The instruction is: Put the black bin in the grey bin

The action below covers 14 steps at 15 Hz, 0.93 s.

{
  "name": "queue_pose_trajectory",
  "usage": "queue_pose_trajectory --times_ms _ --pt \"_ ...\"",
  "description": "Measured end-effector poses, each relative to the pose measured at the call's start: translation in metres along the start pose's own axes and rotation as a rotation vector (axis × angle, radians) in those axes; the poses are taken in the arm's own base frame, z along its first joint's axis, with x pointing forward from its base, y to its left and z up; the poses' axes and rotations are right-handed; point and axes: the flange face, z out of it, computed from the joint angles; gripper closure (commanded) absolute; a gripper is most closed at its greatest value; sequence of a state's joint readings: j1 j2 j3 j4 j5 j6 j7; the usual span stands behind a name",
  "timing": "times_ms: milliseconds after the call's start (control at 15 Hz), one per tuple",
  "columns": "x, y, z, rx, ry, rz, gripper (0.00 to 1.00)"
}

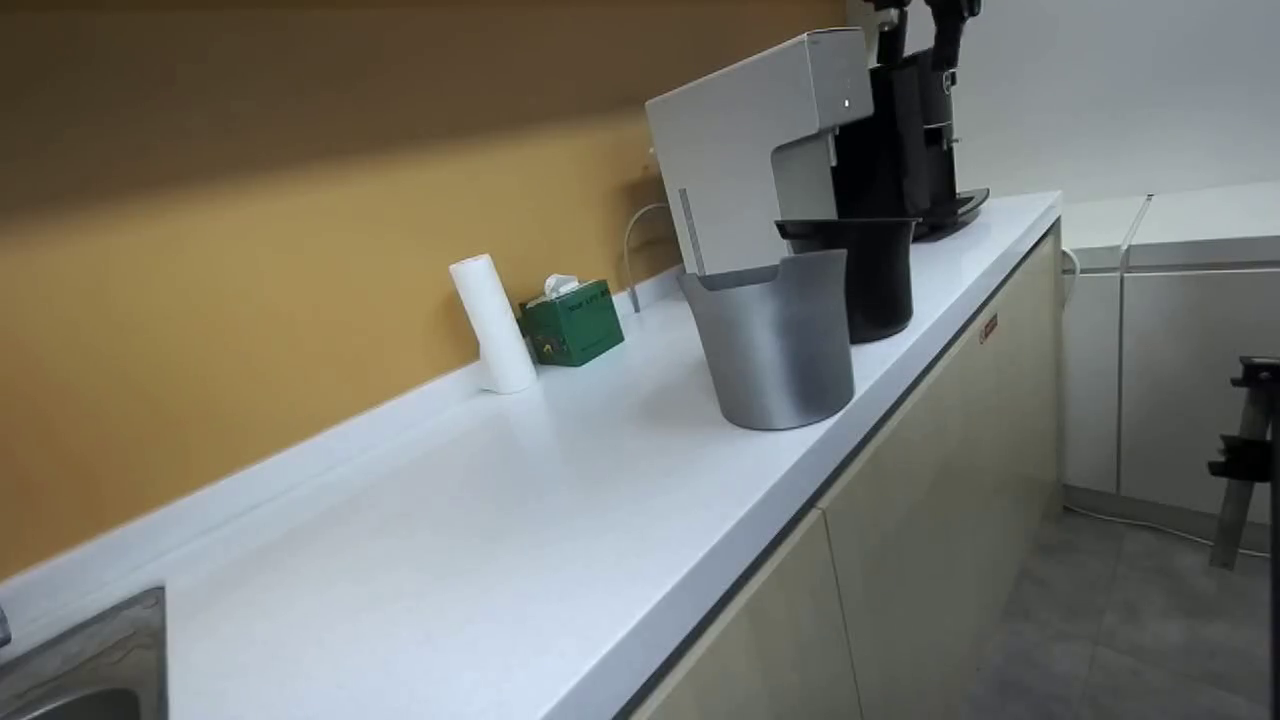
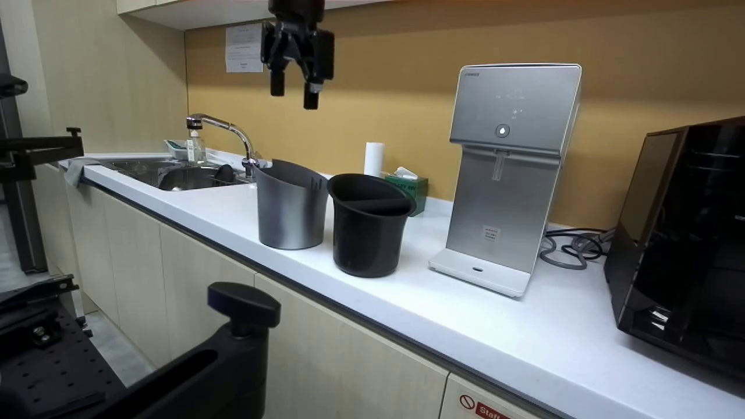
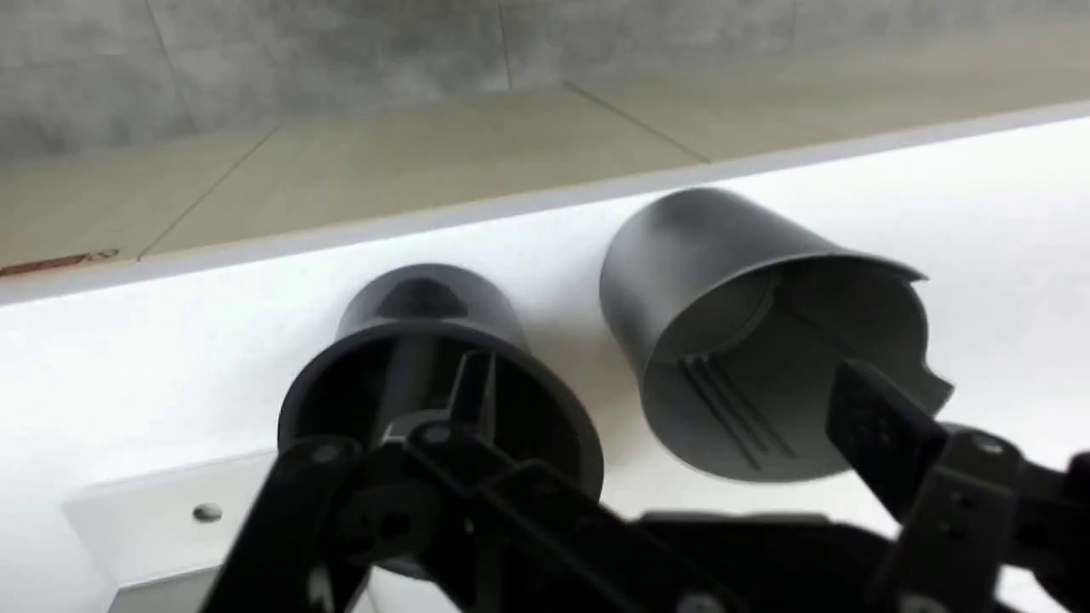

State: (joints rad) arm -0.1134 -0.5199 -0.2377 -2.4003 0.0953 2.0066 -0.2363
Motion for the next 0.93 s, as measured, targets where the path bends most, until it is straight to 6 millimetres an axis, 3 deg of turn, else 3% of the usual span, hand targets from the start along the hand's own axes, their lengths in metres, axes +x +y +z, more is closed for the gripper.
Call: queue_pose_trajectory --times_ms 333,667,933 --pt "0.026 -0.012 0.032 -0.118 0.169 0.063 0.0" --pt "0.04 -0.007 0.066 -0.229 0.17 0.18 0.0" --pt "0.039 -0.007 0.067 -0.223 0.167 0.175 0.0"
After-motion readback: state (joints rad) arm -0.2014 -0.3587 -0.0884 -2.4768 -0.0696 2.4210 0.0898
